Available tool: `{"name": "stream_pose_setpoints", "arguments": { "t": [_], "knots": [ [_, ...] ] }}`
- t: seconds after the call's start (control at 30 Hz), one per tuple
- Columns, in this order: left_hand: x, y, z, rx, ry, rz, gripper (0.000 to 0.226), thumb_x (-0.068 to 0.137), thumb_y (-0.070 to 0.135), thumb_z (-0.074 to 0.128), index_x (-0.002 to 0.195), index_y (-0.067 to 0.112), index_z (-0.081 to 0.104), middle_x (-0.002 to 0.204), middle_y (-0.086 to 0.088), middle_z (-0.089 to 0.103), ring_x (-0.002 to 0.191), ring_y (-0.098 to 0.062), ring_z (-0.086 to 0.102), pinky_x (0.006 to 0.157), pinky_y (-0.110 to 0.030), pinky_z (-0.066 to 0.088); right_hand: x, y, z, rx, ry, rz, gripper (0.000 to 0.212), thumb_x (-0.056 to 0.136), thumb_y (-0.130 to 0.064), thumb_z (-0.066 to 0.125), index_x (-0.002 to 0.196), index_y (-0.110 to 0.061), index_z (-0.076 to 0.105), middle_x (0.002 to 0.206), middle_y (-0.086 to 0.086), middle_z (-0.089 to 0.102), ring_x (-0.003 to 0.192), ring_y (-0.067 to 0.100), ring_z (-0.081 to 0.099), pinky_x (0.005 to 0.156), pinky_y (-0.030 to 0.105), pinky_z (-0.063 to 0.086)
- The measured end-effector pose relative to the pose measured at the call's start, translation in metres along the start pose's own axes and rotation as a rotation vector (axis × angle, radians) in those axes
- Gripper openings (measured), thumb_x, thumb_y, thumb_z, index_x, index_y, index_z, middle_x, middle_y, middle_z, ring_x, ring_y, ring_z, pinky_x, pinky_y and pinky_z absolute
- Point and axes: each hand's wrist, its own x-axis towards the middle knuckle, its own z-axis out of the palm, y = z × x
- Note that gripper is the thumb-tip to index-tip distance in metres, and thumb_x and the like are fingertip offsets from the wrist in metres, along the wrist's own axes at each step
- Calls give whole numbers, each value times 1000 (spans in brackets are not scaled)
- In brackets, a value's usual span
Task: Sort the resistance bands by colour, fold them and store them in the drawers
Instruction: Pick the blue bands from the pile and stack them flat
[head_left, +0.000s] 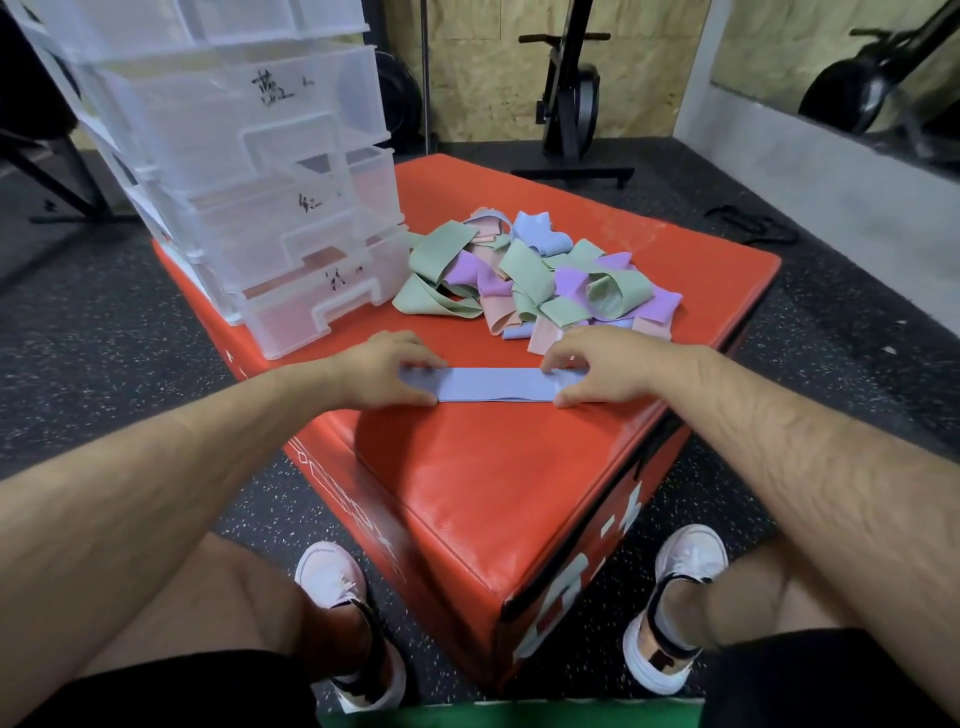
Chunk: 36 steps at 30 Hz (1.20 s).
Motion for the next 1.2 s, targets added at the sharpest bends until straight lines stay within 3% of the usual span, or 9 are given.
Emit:
{"name": "stream_pose_setpoints", "arguments": {
  "t": [0.13, 0.27, 0.33, 0.5, 0.63, 0.77, 0.87, 0.97, 1.2],
  "knots": [
    [3, 4, 0, 28, -16, -5, 90, 51, 74, 51, 127, 28, 65, 119, 4, 54, 114, -15, 49, 102, -21, 31, -2, -2, -1, 9, -10, 11, 45, 83, -51, 73, 122, -31, 64, 110, -9, 54, 98, 11, 53, 87, 28, 45],
    [12, 11, 0, 54, -15, -60, 88, 51, 80, 51, 126, 36, 61, 110, 8, 49, 110, -19, 50, 103, -35, 41, -1, -2, -5, 66, 40, 50, 46, 86, -57, 67, 124, -30, 63, 118, -9, 56, 106, 11, 56, 92, 29, 46],
    [23, 20, 0, 46, 3, -46, 87, 55, 79, 51, 127, 31, 61, 109, 8, 50, 104, -17, 52, 99, -34, 44, 2, -2, -7, 62, 72, 71, 43, 90, -54, 64, 126, -30, 62, 120, -8, 55, 108, 12, 56, 87, 28, 42],
    [60, 41, 3, 41, 69, 43, 53, 78, 44, 73, 126, 23, 62, 105, 5, 51, 99, -17, 51, 91, -28, 42, 17, -5, -12, 84, 147, 74, 33, 94, -42, 58, 123, -28, 64, 126, -4, 57, 116, 20, 55, 99, 37, 44],
    [90, 62, 10, 40, 120, 78, 34, 85, 24, 72, 118, 14, 67, 106, -4, 60, 99, -23, 55, 90, -33, 44, 29, -6, -13, 67, 184, 22, 25, 96, -26, 56, 117, -27, 69, 118, -5, 65, 115, 20, 54, 98, 38, 45],
    [113, 76, 16, 3, 161, 111, 7, 88, 19, 66, 91, 13, 67, 80, 7, 56, 78, -22, 54, 60, -23, 35, 38, -5, -12, 37, 133, 30, 22, 96, -27, 56, 108, -32, 73, 94, -9, 60, 105, 19, 54, 90, 40, 49],
    [124, 76, 20, 39, 184, 82, 13, 86, 19, 66, 98, 13, 66, 90, 4, 57, 80, -21, 54, 64, -25, 35, 41, 0, -14, -6, 123, 48, 18, 95, -30, 55, 102, -31, 72, 97, -6, 66, 104, 21, 55, 87, 41, 50],
    [128, 75, 22, 105, 185, 81, 22, 82, 18, 68, 103, 13, 63, 101, -2, 60, 87, -24, 56, 73, -35, 47, 40, 5, -17, -48, 124, 78, 19, 95, -32, 53, 101, -32, 71, 96, -8, 66, 101, 21, 55, 84, 38, 50],
    [133, 80, 20, 241, 223, 68, 13, 93, 23, 58, 103, 17, 64, 106, -3, 59, 96, -25, 57, 72, -37, 47, 34, 9, -14, -66, 137, 116, 16, 95, -33, 50, 99, -28, 65, 104, -4, 63, 99, 24, 57, 82, 40, 50]
  ]
}}
